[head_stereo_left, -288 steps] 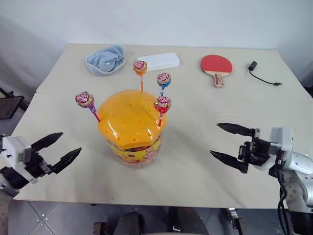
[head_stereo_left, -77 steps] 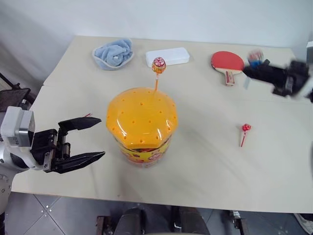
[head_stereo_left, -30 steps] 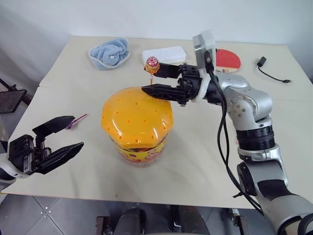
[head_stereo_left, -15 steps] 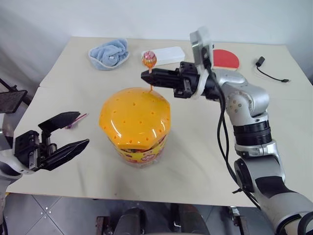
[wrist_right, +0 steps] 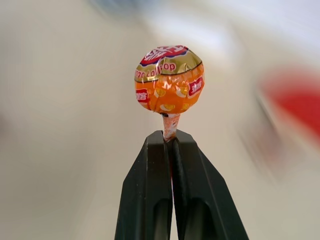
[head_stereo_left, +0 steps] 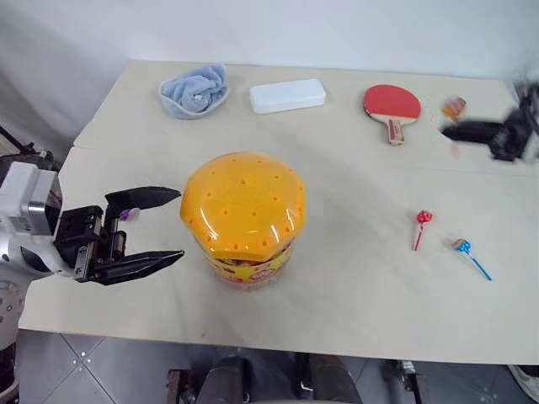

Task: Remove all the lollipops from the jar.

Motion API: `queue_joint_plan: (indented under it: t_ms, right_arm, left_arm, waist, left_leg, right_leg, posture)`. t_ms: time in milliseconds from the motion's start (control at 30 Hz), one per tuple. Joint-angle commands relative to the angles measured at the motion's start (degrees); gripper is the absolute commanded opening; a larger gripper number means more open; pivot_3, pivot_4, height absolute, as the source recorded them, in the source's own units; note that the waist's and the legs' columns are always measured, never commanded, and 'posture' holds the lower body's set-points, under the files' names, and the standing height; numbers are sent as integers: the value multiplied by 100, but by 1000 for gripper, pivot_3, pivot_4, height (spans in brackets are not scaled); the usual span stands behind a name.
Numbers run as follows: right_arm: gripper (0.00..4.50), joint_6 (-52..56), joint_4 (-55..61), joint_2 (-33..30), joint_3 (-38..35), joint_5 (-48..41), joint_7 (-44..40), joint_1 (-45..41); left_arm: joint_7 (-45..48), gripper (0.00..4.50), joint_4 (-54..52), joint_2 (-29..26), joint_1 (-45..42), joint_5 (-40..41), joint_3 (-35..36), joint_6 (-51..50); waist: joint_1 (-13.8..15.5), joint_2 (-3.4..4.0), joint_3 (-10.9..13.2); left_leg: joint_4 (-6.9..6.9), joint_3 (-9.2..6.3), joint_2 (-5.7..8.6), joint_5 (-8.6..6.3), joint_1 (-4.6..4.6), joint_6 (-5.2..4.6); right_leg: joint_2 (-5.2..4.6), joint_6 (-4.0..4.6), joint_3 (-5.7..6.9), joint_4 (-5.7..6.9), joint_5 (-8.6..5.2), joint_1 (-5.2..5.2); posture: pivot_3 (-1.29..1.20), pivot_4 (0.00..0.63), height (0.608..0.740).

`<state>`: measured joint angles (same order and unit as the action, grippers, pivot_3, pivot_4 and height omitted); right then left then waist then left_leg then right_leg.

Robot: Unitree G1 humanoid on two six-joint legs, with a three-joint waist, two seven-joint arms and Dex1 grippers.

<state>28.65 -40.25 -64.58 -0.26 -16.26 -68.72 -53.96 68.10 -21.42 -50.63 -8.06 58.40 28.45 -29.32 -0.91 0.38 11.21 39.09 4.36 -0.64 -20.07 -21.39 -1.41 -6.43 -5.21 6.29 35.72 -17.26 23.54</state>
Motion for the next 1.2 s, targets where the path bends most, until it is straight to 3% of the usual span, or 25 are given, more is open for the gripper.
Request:
queue_joint_plan:
  t_ms: [33, 367, 467, 667, 733, 833, 933, 1067, 1133, 1200]
  right_arm:
    - [37, -469, -221, -353, -162, 402, 215, 852]
    - [37, 209, 343, -110, -640, 547, 1159, 2832]
    - [713, 391, 571, 54, -903, 407, 1294, 3039]
    - [2711, 208, 902, -16, -1426, 161, 1114, 3425]
    - [3344, -194, 1036, -7, -1756, -57, 860, 3584]
    - [4352, -1655, 1351, 305, -2654, -594, 474, 3681]
    - [4470, -2022, 2082, 694, -3174, -1356, -171, 3754]
    - [4470, -2206, 3963, 1231, -2468, -1862, -936, 4170]
    - [4470, -2513, 4494, 1536, -2108, -1775, -1025, 4404]
    - [4470, -2758, 4656, 2117, -2024, -1730, -458, 4330]
  left_arm:
    - [268, 4500, 126, -133, 129, -155, 26, 33]
    - [120, 4500, 582, -152, 227, -921, -105, 258]
    - [184, 4500, 732, -187, 100, -902, -52, 227]
    - [-109, 4500, 944, -194, 85, -1089, 118, 234]
    - [-219, 4500, 1005, -144, 166, -1207, 195, 314]
    - [-349, 4500, 1225, -107, 452, -1757, 270, 749]
    - [-407, 4500, 1578, -18, 721, -2172, 330, 1211]
    - [-714, 4500, 1785, 323, 1048, -2617, 432, 1903]
    - [-928, 4500, 1587, 534, 1126, -2662, 393, 2013]
    - [-1255, 4500, 1293, 780, 1250, -2735, 372, 2063]
  waist:
    - [-38, 0, 0]
    - [-68, 17, 5]
    - [-69, 11, 2]
    - [-59, 11, 2]
    - [-56, 11, 2]
    - [-62, 10, 2]
    - [-66, 8, 4]
    - [-64, 0, 3]
    - [-49, -22, -8]
    - [-32, -31, -7]
  left_leg:
    - [-1, 10, -5, 3, 7, 5]
    - [8, 60, -14, 21, 57, 12]
    - [5, 60, -17, 18, 58, 17]
    - [5, 58, -18, 15, 55, 16]
    - [4, 59, -17, 15, 55, 15]
    - [1, 61, -17, 14, 55, 14]
    - [-11, 74, -18, 12, 69, 16]
    - [-19, 76, -26, 8, 80, 17]
    - [-19, 73, -27, 6, 81, 15]
    - [-15, 68, -26, 2, 81, 12]
  right_leg:
    - [3, -1, 1, 3, 0, -3]
    - [-2, 3, -50, 27, 5, -3]
    - [-1, 4, -51, 26, 5, -1]
    - [-2, 4, -49, 24, 5, 0]
    - [-2, 3, -49, 24, 5, 0]
    - [-1, 3, -48, 23, 6, 1]
    - [7, 2, -46, 23, 6, 0]
    - [5, 2, -56, 24, 6, -3]
    - [1, 2, -58, 24, 6, -6]
    - [-5, 2, -55, 23, 6, -11]
  posture:
    - [0, 150, 740]
    - [0, 150, 740]
    - [0, 150, 740]
    - [0, 150, 740]
    - [0, 150, 740]
    - [0, 150, 740]
    - [0, 150, 740]
    - [0, 150, 740]
    - [0, 150, 740]
    - [0, 150, 740]
